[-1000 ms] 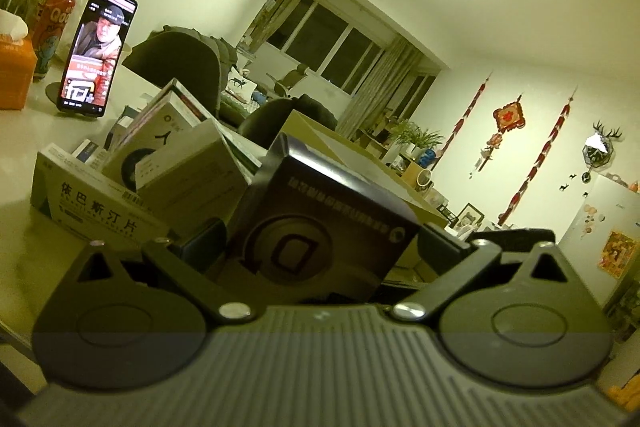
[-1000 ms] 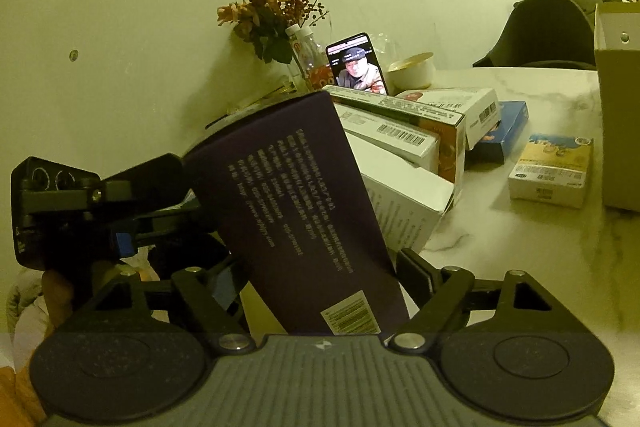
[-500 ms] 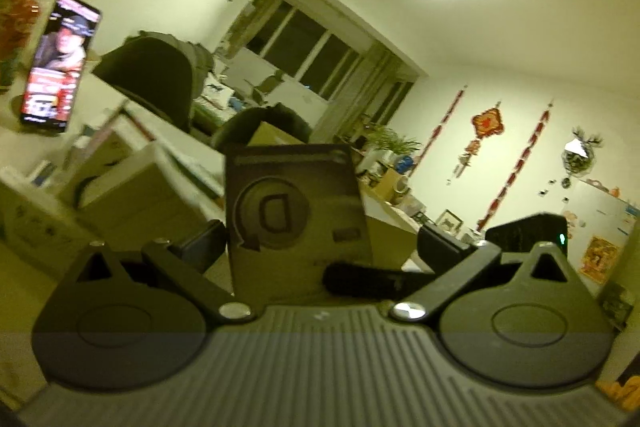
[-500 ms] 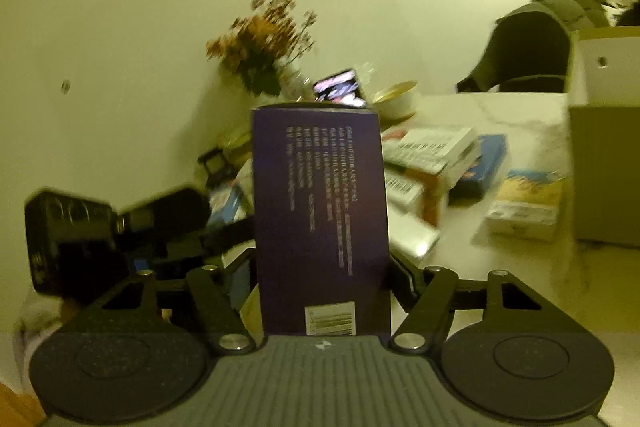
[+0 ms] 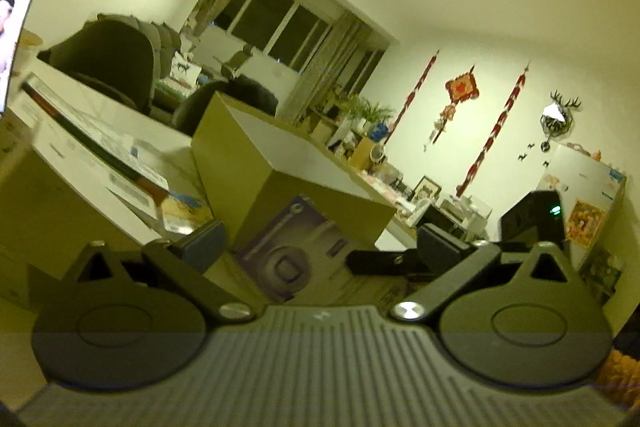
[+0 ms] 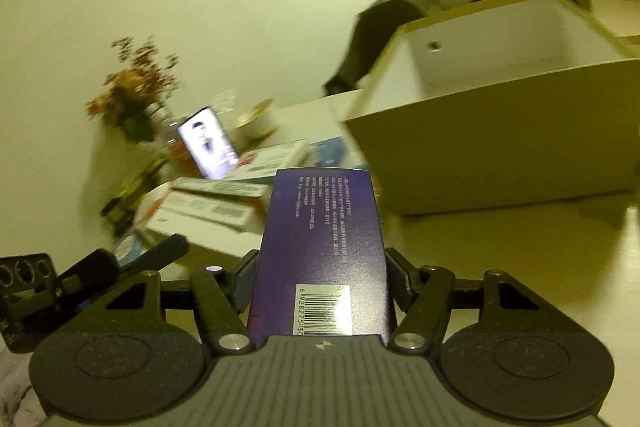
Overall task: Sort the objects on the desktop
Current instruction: 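Carry the dark purple box with the right gripper over the box lid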
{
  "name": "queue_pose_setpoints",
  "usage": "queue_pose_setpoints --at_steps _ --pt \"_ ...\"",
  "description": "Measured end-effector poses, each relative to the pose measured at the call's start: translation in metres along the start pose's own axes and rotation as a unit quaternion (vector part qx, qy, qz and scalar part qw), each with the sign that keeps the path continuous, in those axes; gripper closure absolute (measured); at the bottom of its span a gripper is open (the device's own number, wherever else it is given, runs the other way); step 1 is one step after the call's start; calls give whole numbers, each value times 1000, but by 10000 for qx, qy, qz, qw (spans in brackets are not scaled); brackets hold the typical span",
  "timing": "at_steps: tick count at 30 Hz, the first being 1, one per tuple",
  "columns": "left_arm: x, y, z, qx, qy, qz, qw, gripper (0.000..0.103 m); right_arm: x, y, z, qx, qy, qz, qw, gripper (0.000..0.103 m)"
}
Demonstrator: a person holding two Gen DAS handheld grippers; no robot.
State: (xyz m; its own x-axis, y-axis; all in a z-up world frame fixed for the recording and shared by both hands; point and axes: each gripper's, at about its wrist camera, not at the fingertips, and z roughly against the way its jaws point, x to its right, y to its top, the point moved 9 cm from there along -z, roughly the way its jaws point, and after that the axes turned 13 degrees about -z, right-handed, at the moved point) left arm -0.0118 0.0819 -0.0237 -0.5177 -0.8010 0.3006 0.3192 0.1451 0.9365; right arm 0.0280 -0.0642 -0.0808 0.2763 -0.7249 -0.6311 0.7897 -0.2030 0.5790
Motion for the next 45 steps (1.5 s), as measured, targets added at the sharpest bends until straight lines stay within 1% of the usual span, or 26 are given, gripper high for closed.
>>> queue_pose_setpoints --at_steps 4,8,12,15,20,31,36,40,45 --pt "4 -8 -17 -283 -39 -42 9996 0 17 5 18 242 -445 162 9986 36" --pt "10 -15 -30 -505 -146 -99 9986 0 29 6 37 453 -955 554 9929 36" --pt "16 -21 -44 -728 -253 -156 9969 0 38 2 48 479 -1377 835 9858 36" --pt "20 -27 -49 -851 -279 -185 9958 0 45 -5 51 387 -1556 902 9829 36" --pt "19 -33 -49 -1008 -157 -267 9944 0 49 -11 43 200 -1708 922 9808 35" --pt "15 -43 -51 -1186 -58 -107 9929 0 40 -6 27 40 -1912 1316 9727 35" --pt "15 -48 -52 -1268 -70 -11 9919 0 39 -5 25 43 -1967 1389 9706 36" --pt "17 -53 -56 -1384 -84 33 9903 0 41 -3 26 108 -2022 1334 9702 36" --pt "20 -53 -58 -1408 -84 -7 9900 0 38 0 38 275 -1933 1296 9721 36"
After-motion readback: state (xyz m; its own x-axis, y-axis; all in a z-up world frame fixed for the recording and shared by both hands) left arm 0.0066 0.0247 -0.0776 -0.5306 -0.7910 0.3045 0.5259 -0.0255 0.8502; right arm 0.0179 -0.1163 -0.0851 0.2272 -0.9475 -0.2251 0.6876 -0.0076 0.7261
